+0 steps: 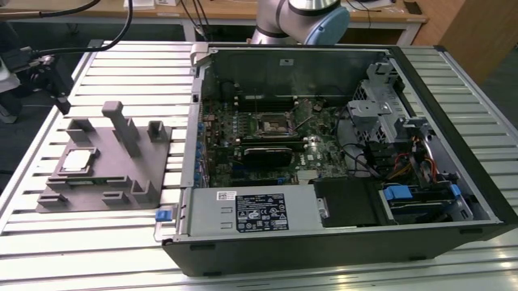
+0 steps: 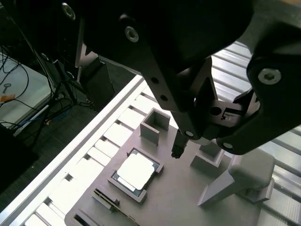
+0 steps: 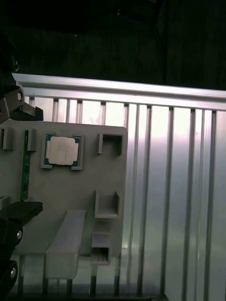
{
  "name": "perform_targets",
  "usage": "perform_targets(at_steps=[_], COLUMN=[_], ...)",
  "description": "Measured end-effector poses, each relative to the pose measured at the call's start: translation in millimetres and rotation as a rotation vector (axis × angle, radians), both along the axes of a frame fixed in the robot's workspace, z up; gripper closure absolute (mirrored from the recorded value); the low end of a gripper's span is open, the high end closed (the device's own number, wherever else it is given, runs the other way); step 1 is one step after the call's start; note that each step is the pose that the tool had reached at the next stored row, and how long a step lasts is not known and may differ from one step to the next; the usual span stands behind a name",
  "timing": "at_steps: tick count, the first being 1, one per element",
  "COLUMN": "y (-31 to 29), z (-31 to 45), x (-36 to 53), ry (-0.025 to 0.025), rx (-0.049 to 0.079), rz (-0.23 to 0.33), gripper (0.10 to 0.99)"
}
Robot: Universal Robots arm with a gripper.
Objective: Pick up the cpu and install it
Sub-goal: 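Pick up the cpu and move it towards the insertion slot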
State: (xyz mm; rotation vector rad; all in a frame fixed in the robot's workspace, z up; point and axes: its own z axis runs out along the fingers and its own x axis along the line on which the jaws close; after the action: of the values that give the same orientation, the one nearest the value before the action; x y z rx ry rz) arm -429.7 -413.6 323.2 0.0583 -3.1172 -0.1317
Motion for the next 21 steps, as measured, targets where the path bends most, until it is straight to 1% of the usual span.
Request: perform_targets(at_steps=[21], y=[-0.1], z=[-6.9], x=[0.0], ry=[-0.0001], rx=[0.000], rz=[0.000], gripper=[0.310])
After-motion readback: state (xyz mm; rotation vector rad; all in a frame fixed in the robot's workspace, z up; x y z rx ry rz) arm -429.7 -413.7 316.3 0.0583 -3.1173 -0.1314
